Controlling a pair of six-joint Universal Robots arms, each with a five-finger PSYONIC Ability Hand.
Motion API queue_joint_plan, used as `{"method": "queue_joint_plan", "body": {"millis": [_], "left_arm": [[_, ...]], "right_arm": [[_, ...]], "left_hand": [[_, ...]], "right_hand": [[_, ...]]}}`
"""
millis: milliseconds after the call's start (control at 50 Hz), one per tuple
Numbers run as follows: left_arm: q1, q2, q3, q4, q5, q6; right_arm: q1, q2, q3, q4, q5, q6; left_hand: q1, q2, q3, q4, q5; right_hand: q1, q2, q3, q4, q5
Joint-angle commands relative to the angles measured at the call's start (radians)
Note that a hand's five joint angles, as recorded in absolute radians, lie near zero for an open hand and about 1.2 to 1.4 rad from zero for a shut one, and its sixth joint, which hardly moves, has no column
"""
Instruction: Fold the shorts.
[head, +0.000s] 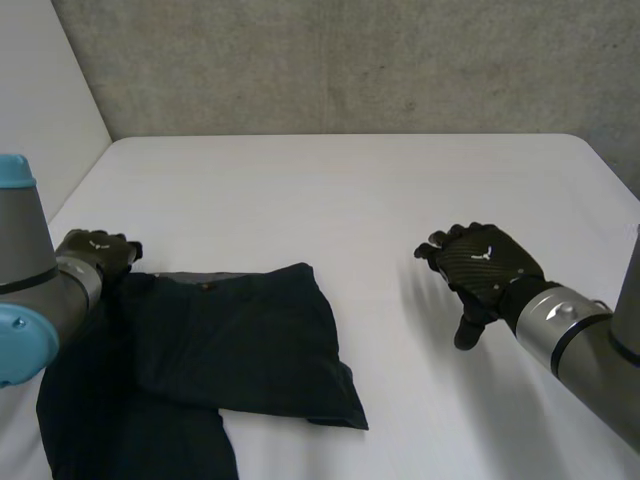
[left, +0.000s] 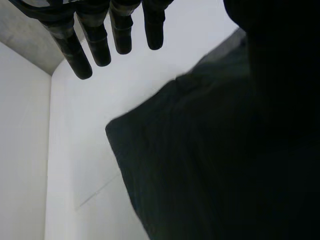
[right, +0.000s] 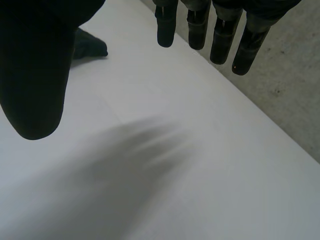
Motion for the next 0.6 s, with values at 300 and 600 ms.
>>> {"method": "queue_joint_plan", "body": {"millis": [300, 600], "left_arm": [[-0.081, -0.101, 0.183, 0.132, -0.001, 0.017], [-0.38, -0.33, 0.595, 0.284, 0.091, -0.075]], "right_arm": [[-0.008, 0.018, 0.02, -0.036, 0.02, 0.005], [-0.012, 0.013, 0.02, -0.086, 0.119, 0.006]], "left_hand": [[1.176, 1.176, 1.172, 1.179, 1.17], [1.176, 1.176, 1.172, 1.179, 1.17]], "right_hand": [[0.001, -0.044, -0.032, -0.061, -0.049], [0.001, -0.044, -0.032, -0.061, -0.049]]}}
